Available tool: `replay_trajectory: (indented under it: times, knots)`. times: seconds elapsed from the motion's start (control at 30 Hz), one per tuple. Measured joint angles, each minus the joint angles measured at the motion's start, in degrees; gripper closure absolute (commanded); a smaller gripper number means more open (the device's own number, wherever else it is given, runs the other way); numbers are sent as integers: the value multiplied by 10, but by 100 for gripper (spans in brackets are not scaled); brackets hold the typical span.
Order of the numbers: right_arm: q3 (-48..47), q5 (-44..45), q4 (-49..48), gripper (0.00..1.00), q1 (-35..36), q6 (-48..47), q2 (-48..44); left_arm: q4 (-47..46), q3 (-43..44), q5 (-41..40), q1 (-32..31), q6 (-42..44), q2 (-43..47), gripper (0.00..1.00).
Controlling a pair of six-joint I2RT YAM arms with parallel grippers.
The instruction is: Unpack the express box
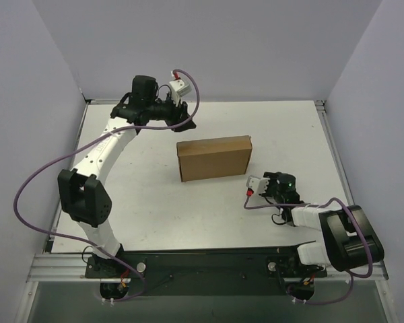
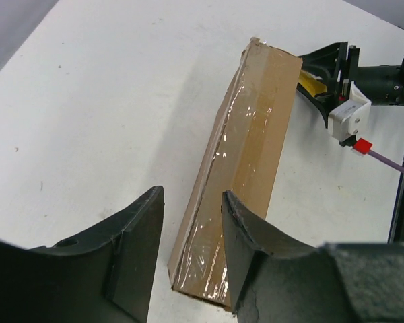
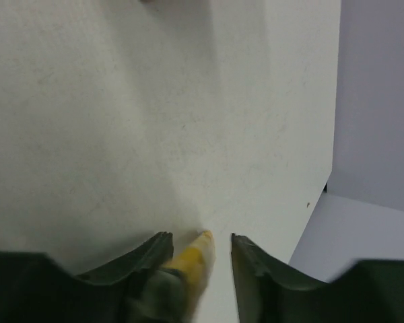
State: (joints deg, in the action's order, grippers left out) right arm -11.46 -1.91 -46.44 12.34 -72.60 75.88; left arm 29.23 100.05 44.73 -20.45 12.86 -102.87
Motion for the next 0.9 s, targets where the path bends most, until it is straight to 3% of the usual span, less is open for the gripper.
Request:
replay_trajectory:
  times: [0.13,0.23,0.37,0.5,0.6,0.67,0.73,0.8,0.9]
  knots:
    - [-3,2,11,10,1,19,-7,19,-24,-14,13,19,38,50]
    - [-36,-10,133,5,6,70,-66,28,-43,-23,15,29,57,50]
    - [-136,-67,366,4,30,171,-139,34,-61,-28,16,37,64,41]
    - [-294,-128,553,4,79,283,-186,36,-68,-32,18,34,63,39]
    - [-402,-159,629,8,109,354,-186,34,-68,-32,18,33,57,39]
    - [-461,-166,661,17,122,396,-166,29,-66,-35,18,32,43,39]
    - [-523,-163,692,24,128,439,-129,18,-64,-41,19,26,24,40]
    - [-576,-157,711,24,129,473,-80,6,-63,-45,21,22,3,40]
    - [-605,-151,722,35,129,506,-16,1,-57,-50,25,14,-27,41]
